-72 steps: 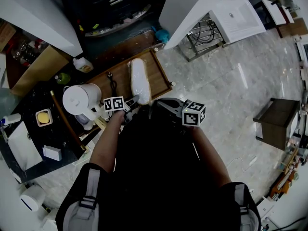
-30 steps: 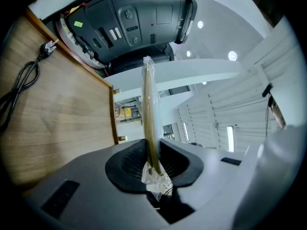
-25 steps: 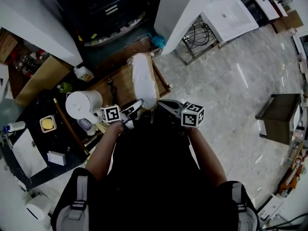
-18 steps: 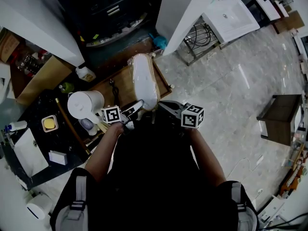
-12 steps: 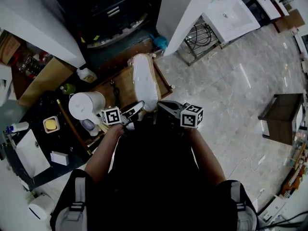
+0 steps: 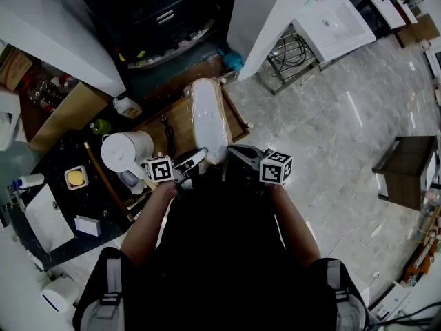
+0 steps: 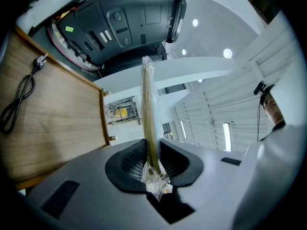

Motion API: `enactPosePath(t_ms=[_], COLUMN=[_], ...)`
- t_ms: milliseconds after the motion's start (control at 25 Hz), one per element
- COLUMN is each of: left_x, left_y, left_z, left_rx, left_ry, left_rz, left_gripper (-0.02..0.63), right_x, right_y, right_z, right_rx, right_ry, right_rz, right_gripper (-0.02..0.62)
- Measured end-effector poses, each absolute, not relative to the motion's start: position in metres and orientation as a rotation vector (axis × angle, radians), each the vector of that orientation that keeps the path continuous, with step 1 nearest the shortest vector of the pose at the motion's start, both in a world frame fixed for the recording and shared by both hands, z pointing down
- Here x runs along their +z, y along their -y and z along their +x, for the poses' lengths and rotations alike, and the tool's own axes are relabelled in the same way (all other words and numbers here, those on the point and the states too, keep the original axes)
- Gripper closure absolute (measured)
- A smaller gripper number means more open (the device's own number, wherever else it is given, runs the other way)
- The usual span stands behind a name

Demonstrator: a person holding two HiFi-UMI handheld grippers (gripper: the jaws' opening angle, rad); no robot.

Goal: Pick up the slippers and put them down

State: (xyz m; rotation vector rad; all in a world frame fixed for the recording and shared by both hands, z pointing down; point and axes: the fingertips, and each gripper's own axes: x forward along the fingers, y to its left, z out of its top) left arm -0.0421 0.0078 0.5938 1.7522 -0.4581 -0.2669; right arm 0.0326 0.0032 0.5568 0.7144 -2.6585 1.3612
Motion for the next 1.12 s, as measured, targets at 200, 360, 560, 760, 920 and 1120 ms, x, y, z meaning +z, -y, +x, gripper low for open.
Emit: enactPosePath(t_ms=[200, 360, 560, 760, 920, 1120], left_x=[0.593, 0.595, 0.594, 0.596, 0.598, 0.600], left_y=[-0.006, -0.005, -0.002, -0.002, 0.001, 0.003], left_z=[-0.042, -0.042, -0.041, -0.037, -0.034, -0.033], left_rx=[-0.234, -0.227, -0.237, -0.270, -0.259, -0.266], left_ry=[0.463, 0.462, 0.456, 0.436, 0.436, 0.436], left_rz=[1.809, 1.823, 1.819, 1.753, 1.765, 1.747], left_gripper=[0.528, 0.528, 0.528, 0.528, 0.528, 0.528], right_x=[0.557, 0.557, 0.558, 0.560, 0.560, 0.561], right_y=[-0.001, 0.001, 0.005, 0.008, 0.009, 0.010], right_z=[0.033, 0.035, 0.036, 0.035, 0.037, 0.039], right_rx=[1.364, 1.365, 1.364, 1.365, 1.360, 1.359], right_ry=[2.658, 2.661, 2.655, 2.652, 2.651, 2.648], right_rz=[0.717, 0.721, 0.724, 0.726, 0.727, 0.732], right_gripper=[0.588, 0.588, 0.588, 0.589, 0.589, 0.589])
